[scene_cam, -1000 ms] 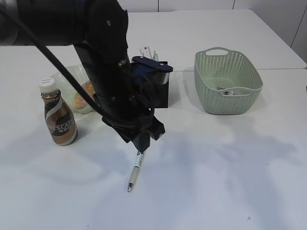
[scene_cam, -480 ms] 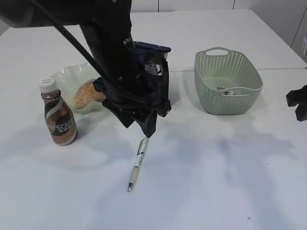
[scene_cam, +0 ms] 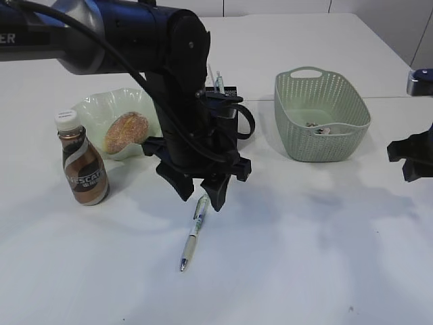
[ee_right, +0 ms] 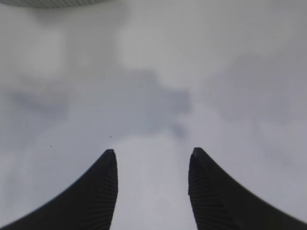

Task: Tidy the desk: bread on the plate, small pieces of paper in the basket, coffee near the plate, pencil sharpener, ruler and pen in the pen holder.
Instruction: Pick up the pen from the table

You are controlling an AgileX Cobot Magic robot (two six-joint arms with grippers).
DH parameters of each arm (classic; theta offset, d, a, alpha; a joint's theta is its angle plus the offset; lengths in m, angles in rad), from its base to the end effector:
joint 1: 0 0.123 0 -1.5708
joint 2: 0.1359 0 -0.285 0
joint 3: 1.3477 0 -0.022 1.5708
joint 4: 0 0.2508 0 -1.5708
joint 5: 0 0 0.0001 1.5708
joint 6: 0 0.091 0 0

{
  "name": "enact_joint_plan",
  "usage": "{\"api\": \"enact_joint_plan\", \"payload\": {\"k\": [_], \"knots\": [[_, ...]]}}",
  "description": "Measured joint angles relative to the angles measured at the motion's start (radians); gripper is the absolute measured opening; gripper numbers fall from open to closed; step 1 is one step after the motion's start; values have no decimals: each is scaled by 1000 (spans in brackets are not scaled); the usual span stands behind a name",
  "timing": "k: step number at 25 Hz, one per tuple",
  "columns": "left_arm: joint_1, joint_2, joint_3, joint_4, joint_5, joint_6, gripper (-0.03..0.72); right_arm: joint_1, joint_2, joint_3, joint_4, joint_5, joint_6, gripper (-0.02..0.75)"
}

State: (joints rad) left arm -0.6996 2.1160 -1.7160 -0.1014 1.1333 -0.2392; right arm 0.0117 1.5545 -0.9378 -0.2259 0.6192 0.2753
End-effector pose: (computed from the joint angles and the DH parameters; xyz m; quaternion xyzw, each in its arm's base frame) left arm 0.3284 -0.2873 0.1983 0.2094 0.9747 -0.0702 0.0342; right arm 0.2996 -0.0083 0.2164 0.0523 0.9731 -0.0526 0.2179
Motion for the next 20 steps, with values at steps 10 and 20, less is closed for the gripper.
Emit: {"api": "enact_joint_plan", "payload": {"k": [10,20], "knots": [[0,24,-2,9,-41,-13,405,0,5,0,-4,-18,4,389],[13,73,-2,81,-82,-89,407,0,5,0,-4,-23,4,389]]}}
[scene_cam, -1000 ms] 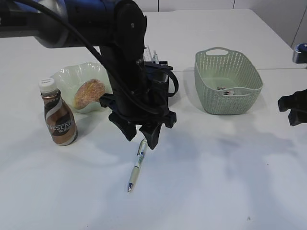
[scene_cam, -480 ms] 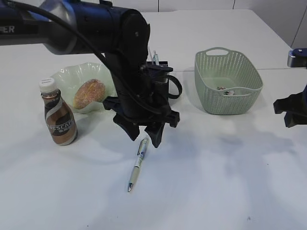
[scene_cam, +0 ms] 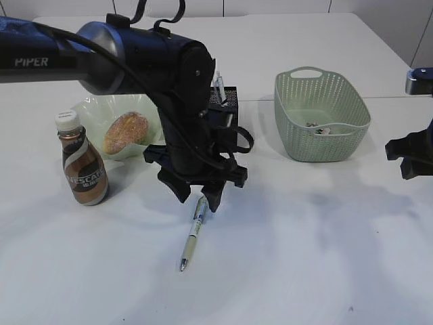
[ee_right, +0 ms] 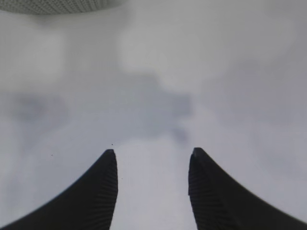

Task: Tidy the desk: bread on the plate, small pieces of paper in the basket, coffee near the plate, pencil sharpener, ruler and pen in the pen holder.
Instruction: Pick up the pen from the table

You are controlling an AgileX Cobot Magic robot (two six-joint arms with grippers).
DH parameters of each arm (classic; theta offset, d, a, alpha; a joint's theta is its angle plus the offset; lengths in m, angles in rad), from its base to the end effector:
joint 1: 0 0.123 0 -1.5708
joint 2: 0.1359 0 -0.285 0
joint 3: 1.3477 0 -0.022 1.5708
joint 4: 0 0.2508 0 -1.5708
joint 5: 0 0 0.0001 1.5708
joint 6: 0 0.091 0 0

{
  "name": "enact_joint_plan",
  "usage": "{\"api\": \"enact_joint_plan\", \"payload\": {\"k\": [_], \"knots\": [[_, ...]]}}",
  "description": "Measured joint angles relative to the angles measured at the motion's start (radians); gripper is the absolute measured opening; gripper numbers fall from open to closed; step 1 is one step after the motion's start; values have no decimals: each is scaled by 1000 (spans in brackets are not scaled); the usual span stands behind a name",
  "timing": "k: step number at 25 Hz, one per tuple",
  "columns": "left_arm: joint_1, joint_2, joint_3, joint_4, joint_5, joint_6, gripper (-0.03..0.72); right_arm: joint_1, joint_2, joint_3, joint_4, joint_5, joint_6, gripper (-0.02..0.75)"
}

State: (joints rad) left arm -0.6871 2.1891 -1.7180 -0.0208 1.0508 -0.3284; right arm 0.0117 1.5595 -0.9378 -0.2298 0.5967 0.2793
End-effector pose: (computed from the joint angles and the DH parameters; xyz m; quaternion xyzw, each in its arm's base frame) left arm 0.3454 -0.2856 0.1670 0.1735 0.9824 -0.0412 0.0549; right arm 0.3019 -0.0081 0.2157 0.0515 0.9713 -0.0513 0.2264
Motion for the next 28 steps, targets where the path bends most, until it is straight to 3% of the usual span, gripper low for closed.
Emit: {"api": "enact_joint_plan", "payload": {"k": [9,18,28], "knots": [[28,21,-31,5,5,-49,417,0,0,0,2,-2,1,389],[26,162,-282,30,157,-104,417,0,0,0,4,-2,1,389],[8,165,-300,42,164,-118,373,0,0,0,8,-2,1,390]]}}
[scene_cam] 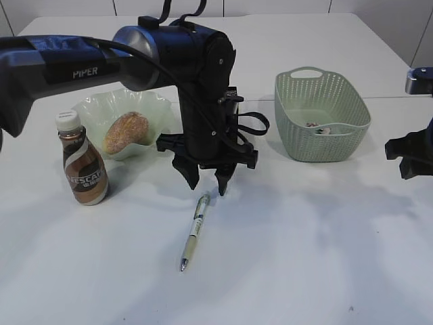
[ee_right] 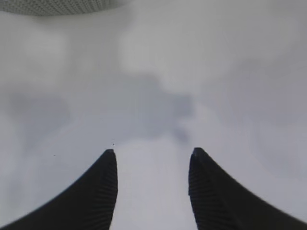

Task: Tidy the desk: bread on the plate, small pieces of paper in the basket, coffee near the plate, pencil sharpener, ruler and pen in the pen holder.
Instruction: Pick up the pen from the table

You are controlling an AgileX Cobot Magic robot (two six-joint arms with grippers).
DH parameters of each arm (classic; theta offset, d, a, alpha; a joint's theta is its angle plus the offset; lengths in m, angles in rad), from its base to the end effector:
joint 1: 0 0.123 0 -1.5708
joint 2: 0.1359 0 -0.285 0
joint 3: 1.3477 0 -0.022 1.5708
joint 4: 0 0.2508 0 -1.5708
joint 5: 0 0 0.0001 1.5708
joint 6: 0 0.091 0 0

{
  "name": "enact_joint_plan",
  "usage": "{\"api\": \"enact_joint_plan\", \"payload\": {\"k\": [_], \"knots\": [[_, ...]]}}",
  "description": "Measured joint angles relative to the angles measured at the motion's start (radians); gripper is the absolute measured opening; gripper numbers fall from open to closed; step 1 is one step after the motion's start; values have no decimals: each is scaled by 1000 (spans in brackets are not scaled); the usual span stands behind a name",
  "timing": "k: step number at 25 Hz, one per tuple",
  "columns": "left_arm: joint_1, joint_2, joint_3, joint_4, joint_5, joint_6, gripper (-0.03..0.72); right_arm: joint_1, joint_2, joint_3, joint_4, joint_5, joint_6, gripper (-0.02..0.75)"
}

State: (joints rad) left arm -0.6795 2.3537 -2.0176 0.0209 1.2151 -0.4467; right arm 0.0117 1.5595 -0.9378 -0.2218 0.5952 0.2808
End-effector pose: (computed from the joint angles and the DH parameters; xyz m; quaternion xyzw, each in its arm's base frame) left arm 0.3781 -0.3032 0.1650 0.1191 0.9914 -0.0201 0.0505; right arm 0.3020 -0.0077 0.2157 0.0549 0.9712 -0.0481 0.2268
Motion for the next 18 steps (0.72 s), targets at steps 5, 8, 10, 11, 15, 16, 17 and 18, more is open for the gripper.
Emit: {"api": "enact_joint_plan", "payload": {"k": [5,8,10,11,15,16,17,18], "knots": [[-1,0,0,3,0,-9,365,0,0,0,2,0,2,391],[-2,0,0,3,0,-23,365,0,0,0,4,0,2,391],[-2,0,0,3,0,-29,365,0,0,0,4,0,2,391],[-2,2,0,3,0,-31,364,0,0,0,4,0,2,391],[-2,17,0,7,0,-39,363,0,0,0,6,0,2,391],[-2,25,0,7,0,-39,363,0,0,0,6,0,2,391],[-2,33,0,7,0,-42,363,0,0,0,6,0,2,391],[-2,36,0,8,0,-42,363,0,0,0,6,0,2,391]]}}
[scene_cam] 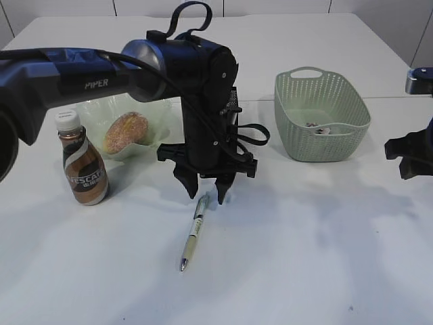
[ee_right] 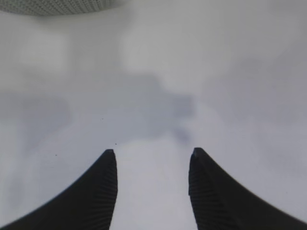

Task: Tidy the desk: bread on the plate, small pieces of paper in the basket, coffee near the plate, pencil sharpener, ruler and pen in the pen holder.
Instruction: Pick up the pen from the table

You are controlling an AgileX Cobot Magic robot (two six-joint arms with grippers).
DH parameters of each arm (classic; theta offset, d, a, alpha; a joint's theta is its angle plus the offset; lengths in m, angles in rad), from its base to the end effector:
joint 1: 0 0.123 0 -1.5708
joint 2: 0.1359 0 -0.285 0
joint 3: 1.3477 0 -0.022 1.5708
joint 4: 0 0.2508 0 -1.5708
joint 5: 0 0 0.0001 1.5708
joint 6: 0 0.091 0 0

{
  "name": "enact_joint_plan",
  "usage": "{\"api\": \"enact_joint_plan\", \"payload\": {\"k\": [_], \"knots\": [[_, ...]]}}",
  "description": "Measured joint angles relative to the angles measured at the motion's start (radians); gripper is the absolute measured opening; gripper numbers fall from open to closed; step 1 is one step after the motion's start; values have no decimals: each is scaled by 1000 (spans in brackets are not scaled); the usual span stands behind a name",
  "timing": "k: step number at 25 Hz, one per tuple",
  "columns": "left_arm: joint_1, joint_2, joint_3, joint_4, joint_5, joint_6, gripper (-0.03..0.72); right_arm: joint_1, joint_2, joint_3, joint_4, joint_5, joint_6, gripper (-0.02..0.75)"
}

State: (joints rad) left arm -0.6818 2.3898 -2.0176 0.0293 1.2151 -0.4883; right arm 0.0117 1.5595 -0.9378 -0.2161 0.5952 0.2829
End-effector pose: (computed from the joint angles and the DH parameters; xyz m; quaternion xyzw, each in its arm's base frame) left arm 0.3788 -0.3042 0.1475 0.1011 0.9941 -0.0079 0.0371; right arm 0.3019 -0.0074 0.2157 0.0579 0.9712 -0.0458 0.2267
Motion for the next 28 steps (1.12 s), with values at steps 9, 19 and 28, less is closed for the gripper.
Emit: {"api": "enact_joint_plan", "payload": {"k": [9,19,28], "knots": [[0,2,0,30,0,-13,363,0,0,0,0,0,0,392],[-24,2,2,20,0,-25,361,0,0,0,4,0,0,392],[-36,-73,85,87,0,-26,354,0,0,0,10,0,0,392]]}}
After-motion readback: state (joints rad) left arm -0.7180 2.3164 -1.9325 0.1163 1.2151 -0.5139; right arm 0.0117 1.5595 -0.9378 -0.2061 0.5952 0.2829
